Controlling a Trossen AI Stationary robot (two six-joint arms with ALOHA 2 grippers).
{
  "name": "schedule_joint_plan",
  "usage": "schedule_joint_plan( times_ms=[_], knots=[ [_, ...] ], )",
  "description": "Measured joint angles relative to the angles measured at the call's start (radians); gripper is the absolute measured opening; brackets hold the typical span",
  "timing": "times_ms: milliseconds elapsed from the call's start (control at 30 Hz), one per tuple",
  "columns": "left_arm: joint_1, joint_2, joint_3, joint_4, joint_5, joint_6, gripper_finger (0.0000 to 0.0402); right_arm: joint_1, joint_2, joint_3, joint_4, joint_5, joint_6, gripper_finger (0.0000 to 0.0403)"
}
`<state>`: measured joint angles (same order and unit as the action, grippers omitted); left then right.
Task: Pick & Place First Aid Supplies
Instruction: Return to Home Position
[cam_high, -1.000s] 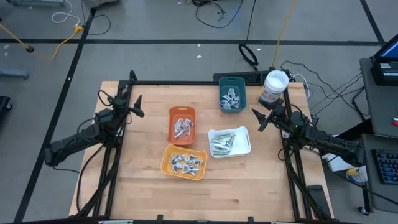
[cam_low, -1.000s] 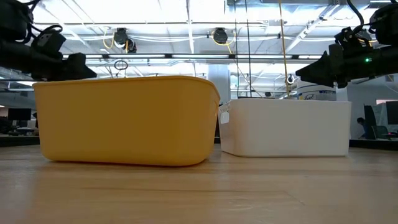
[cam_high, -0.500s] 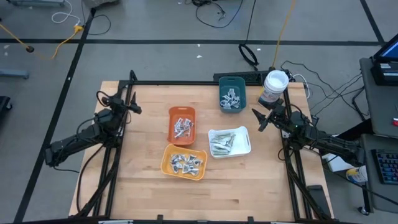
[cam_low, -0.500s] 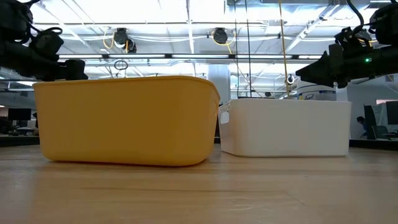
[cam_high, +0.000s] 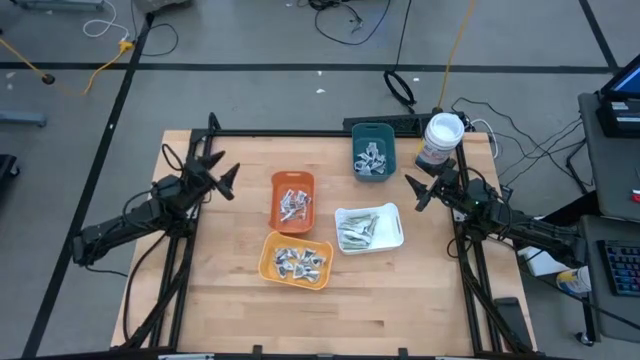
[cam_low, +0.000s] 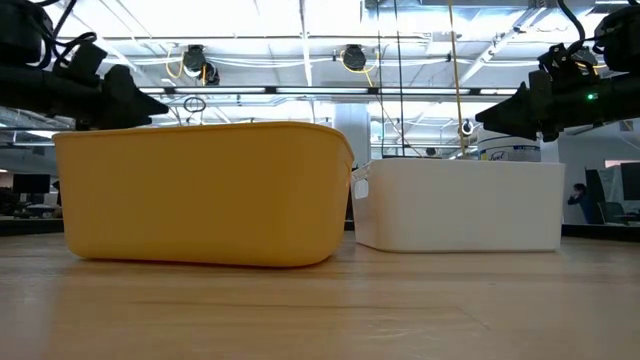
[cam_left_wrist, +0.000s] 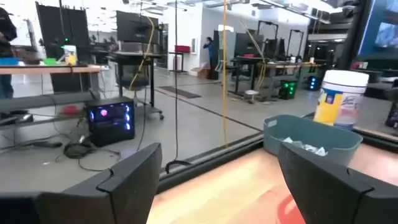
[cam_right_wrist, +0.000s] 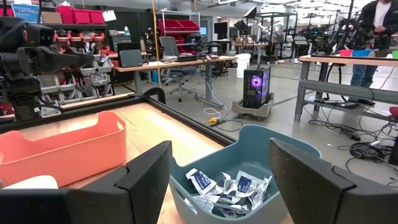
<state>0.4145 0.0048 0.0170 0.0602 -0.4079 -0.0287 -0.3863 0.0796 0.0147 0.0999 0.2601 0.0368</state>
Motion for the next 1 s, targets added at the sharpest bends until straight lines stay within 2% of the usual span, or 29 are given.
schedule_joint_plan(
  times_ms=[233,467,833,1000],
  knots=[
    [0.006,0.001,0.0,-0.002,-0.033,0.086,0.0317,0.0,0.0,0.0,0.0,0.0,0.0,0.0263],
    [0.006,0.002,0.0,-0.002,-0.035,0.051,0.0308,0.0,0.0,0.0,0.0,0.0,0.0,0.0263],
    [0.006,0.002,0.0,-0.003,-0.037,0.049,0.033,0.0,0.0,0.0,0.0,0.0,0.0,0.0263],
    [0.006,0.002,0.0,-0.003,-0.037,0.049,0.0327,0.0,0.0,0.0,0.0,0.0,0.0,0.0263]
  ],
)
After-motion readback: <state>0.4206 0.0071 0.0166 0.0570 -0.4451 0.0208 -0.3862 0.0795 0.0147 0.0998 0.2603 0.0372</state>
